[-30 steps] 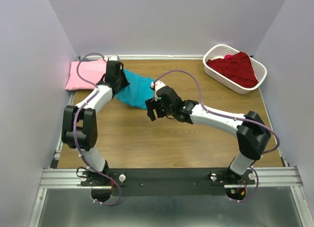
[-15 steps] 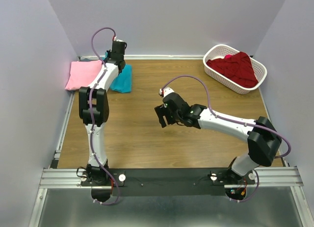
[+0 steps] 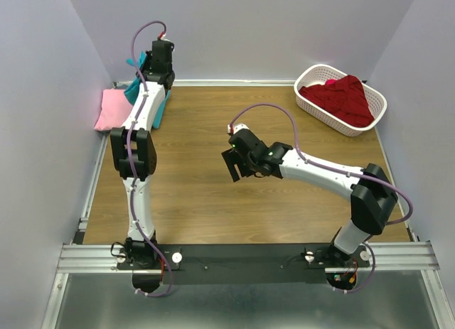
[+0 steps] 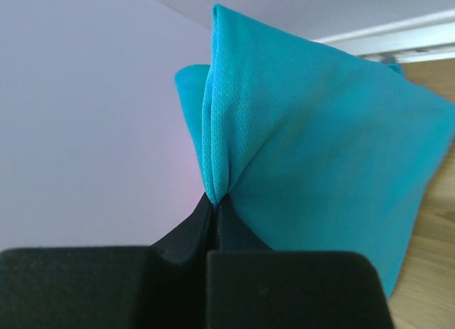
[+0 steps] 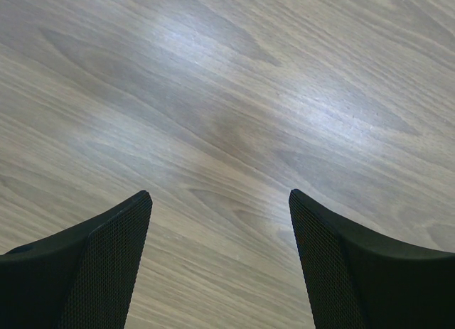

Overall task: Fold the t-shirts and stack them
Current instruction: Neatly place the folded tshirt to the corner

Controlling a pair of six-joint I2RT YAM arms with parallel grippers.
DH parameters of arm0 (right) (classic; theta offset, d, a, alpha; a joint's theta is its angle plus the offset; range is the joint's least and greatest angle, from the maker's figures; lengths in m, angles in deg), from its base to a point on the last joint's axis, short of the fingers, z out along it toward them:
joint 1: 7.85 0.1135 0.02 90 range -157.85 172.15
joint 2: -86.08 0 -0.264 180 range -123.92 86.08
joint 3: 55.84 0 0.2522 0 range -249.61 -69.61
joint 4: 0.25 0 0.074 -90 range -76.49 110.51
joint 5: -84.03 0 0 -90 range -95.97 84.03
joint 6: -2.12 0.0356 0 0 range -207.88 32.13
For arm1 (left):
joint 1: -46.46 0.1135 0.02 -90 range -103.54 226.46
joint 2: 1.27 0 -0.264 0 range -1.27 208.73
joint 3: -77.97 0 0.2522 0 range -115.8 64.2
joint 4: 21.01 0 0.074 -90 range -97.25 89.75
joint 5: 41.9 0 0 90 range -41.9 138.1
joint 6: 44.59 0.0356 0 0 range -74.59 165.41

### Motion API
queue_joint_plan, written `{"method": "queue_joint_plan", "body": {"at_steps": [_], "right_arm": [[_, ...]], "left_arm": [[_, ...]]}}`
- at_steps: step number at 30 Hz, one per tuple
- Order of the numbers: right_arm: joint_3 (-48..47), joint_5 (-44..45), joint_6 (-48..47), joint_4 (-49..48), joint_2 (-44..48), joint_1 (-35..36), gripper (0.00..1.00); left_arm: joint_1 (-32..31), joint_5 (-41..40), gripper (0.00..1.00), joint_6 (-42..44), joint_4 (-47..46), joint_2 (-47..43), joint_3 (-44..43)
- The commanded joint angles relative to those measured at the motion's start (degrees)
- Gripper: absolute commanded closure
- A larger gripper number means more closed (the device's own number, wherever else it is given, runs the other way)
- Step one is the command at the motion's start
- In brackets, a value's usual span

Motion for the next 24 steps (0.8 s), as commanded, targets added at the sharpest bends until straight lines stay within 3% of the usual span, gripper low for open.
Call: {"method": "queue_joint_plan", "body": {"at_steps": [1, 16, 18, 24], "right_arm": [[-1.9, 2.5, 1.8, 5.1, -1.7, 0.4, 0.15], [-4.7, 1.1, 2.5, 8.2, -5.0, 0.4, 0.15], [-4.7, 1.0, 2.5, 8.5, -5.2, 0.4, 0.15], [-4.4, 0.3, 3.4, 9.7, -5.4, 0.4, 0.15]], "left_arm": [[2.0, -5.1, 1.00, 5.8, 0.4, 0.9, -3.0], [8.7, -8.4, 0.97, 12.6, -11.7, 7.7, -0.7], [9.2, -7.1, 0.90, 13.3, -13.6, 9.2, -0.8], [10.2, -8.5, 0.90, 14.7, -16.8, 12.6, -1.8]]}}
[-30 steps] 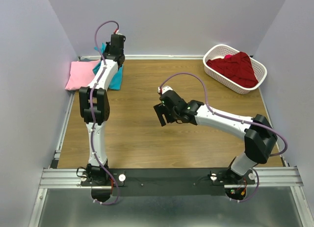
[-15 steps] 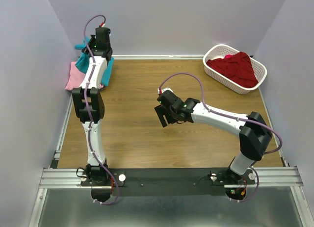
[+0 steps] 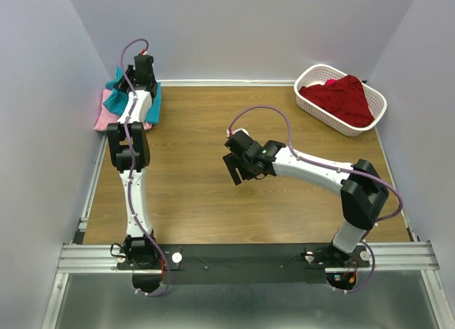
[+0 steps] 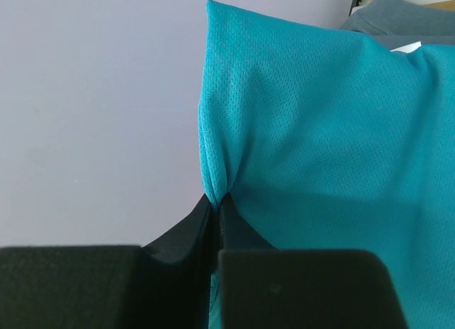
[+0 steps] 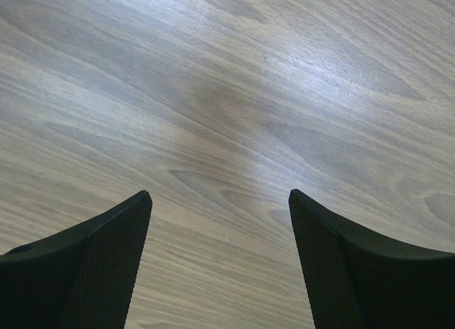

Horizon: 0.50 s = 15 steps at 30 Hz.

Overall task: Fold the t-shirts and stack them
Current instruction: Neatly place the folded tshirt to the corner

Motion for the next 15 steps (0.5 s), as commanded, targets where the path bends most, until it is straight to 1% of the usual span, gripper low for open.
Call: {"method": "queue_joint_plan", "body": {"at_steps": [1, 2, 4, 7, 12, 14, 15], "right_arm": [[-1.6, -0.8, 1.6, 2.4, -1.2, 0.4, 0.15], [-1.8, -0.9, 1.7, 2.5, -1.4, 0.4, 0.15], [-2.0, -0.8, 1.6, 2.6, -1.7, 0.4, 0.15], [-2.6, -1.1, 1.7, 2.9, -2.2, 0.4, 0.15], [-2.4, -0.6, 1.7, 3.1, -1.9, 0.4, 0.15], [-2.2, -0.3, 1.8, 3.1, -1.7, 0.4, 0.15], [-2.1, -0.2, 1.9, 3.1, -1.6, 0.4, 0.15]], "left_arm": [[1.2, -2.3, 0.90, 2.1, -5.5, 1.7, -0.9], [1.6, -3.2, 0.90, 2.4, -7.2, 2.0, -0.6], [2.2, -3.4, 0.90, 2.7, -7.7, 2.1, -0.6], [2.6, -3.4, 0.83, 2.4, -8.5, 2.2, -0.5], [2.7, -4.1, 0.82, 1.4, -9.0, 1.9, -0.1], [2.9, -5.3, 0.70, 2.0, -9.5, 1.8, 0.5], [2.7, -6.2, 0.52, 2.3, -10.7, 1.5, 1.7]]}}
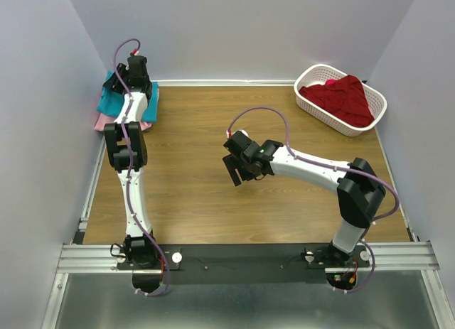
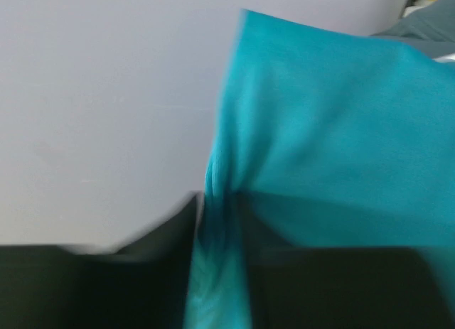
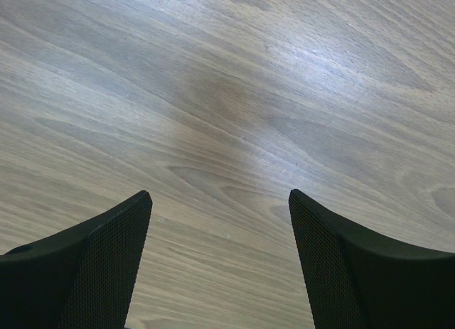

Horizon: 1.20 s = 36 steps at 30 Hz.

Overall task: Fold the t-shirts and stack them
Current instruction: Neatly place the folded tshirt to the corner

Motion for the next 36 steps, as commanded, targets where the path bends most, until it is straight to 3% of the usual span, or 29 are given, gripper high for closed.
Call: {"method": "queue_joint_plan", "body": {"at_steps": [1, 3, 9, 14, 15, 17, 18, 21, 25, 29, 32, 36], "right_arm": [[-1.2, 0.3, 0.9, 1.3, -0.1, 0.4, 0.15], [-0.9, 1.0, 1.1, 1.3, 0.3, 0.3, 0.15], [0.0, 5.0, 1.5, 1.3, 1.3, 0.4, 0.15], [0.5, 10.1, 2.2, 1.3, 3.3, -0.2, 0.14], [0.6, 10.8, 2.4, 1.3, 3.7, -1.2, 0.14], [0.7, 12.4, 2.9, 1.3, 5.2, -2.5, 0.14], [0.8, 13.7, 2.9, 1.3, 5.6, -4.2, 0.13], [1.2, 16.3, 2.1, 1.1, 7.3, -8.5, 0.12], [1.4, 18.3, 0.7, 0.3, 10.0, -16.0, 0.09], [2.2, 17.0, 0.3, -0.9, 16.9, -24.3, 0.04], [3.7, 17.4, -0.5, -1.2, 23.4, -31.0, 0.01], [6.2, 19.8, 0.0, -1.2, 34.7, -32.7, 0.00]], "left_arm": [[0.4, -4.1, 0.38, 0.6, -4.4, -0.7, 2.1], [0.4, -4.3, 0.19, -0.8, -4.4, -1.3, 2.7], [-1.3, -0.2, 0.18, -6.5, -4.4, -5.6, 4.0], [-3.8, 8.1, 0.18, -19.0, -1.7, -10.8, 4.8], [-4.1, 10.5, 0.18, -25.7, 0.5, -13.3, 5.0], [-4.5, 19.8, 0.12, -33.1, 3.1, -16.1, 5.2], [-4.5, 27.3, 0.08, -39.6, 4.7, -19.4, 6.3], [-4.4, 38.3, 0.06, -50.5, 6.0, -26.3, 10.3], [-4.9, 47.4, 0.05, -56.7, 6.6, -36.3, 18.5], [-5.2, 50.2, 0.05, -57.8, 6.5, -50.1, 30.3], [-5.2, 49.1, 0.05, -57.8, 6.5, -67.5, 43.2], [-5.2, 42.3, 0.04, -58.8, 11.5, -84.1, 49.8]]}}
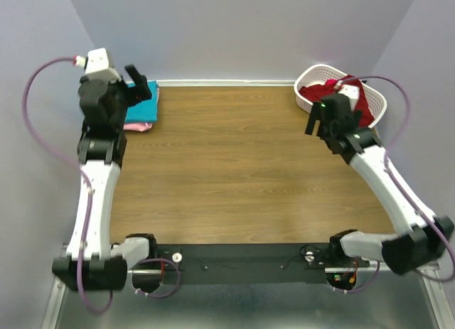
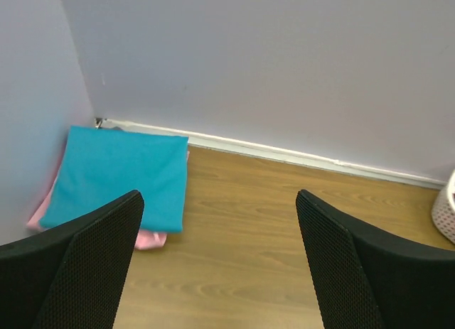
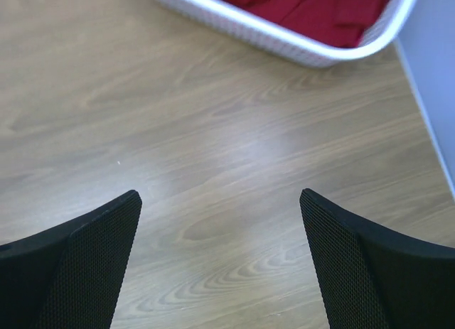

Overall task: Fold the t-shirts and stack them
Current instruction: Neatly place the folded tshirt to the corner

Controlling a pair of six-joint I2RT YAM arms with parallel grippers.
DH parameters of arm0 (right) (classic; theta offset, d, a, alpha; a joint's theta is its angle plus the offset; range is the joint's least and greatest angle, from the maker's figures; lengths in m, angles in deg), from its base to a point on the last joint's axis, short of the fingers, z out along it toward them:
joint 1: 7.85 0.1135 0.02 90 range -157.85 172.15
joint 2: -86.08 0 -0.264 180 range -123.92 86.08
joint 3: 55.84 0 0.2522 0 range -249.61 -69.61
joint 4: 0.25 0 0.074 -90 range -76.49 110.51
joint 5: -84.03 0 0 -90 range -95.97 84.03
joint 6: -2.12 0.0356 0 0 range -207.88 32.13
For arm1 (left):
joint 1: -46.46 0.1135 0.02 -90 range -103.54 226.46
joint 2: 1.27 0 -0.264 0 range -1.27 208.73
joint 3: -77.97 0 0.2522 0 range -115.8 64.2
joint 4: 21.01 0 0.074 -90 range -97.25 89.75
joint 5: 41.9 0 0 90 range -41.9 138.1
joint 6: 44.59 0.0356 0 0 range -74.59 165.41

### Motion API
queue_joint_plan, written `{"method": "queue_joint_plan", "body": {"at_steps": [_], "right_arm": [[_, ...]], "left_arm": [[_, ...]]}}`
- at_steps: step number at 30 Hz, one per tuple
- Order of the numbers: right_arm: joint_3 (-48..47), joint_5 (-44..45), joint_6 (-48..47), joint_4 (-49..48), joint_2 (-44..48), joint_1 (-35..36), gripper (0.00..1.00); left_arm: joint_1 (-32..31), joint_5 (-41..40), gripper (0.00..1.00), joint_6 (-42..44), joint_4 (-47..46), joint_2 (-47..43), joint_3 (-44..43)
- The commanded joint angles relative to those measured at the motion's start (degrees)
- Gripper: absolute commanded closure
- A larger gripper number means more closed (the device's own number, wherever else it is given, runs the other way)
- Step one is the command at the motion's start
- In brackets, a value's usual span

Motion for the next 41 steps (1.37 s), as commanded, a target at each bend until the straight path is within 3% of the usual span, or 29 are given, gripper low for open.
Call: {"method": "queue_joint_plan", "body": {"at_steps": [1, 5, 10, 16, 27, 41], "right_arm": [[2.6, 4.1, 0.6, -0.5, 12.2, -0.9, 0.00], [5.8, 2.9, 1.4, -0.8, 26.7, -0.9, 0.00], [10.9, 5.0, -1.2, -1.1, 39.5, -0.9, 0.00], [17.8, 3.1, -3.7, -2.4, 50.7, -0.9, 0.00], [25.0, 5.8, -4.5, -4.9, 58.2, -0.9, 0.00], [28.1, 3.1, -7.1, -8.8, 58.9, -0.8, 0.00]], "left_arm": [[-0.1, -6.1, 0.04, -3.0, 5.4, -15.0, 6.2], [-0.1, -11.7, 0.04, -2.0, 11.2, -31.7, 9.9], [-1.7, -27.5, 0.01, -4.2, 19.0, -38.9, 13.3], [-2.2, -26.0, 0.01, -10.4, 20.0, -44.2, 18.2], [-3.9, -26.5, 0.01, -11.8, 16.1, -48.6, 25.2], [-3.9, -24.9, 0.01, -15.6, 12.7, -52.0, 31.4]]}}
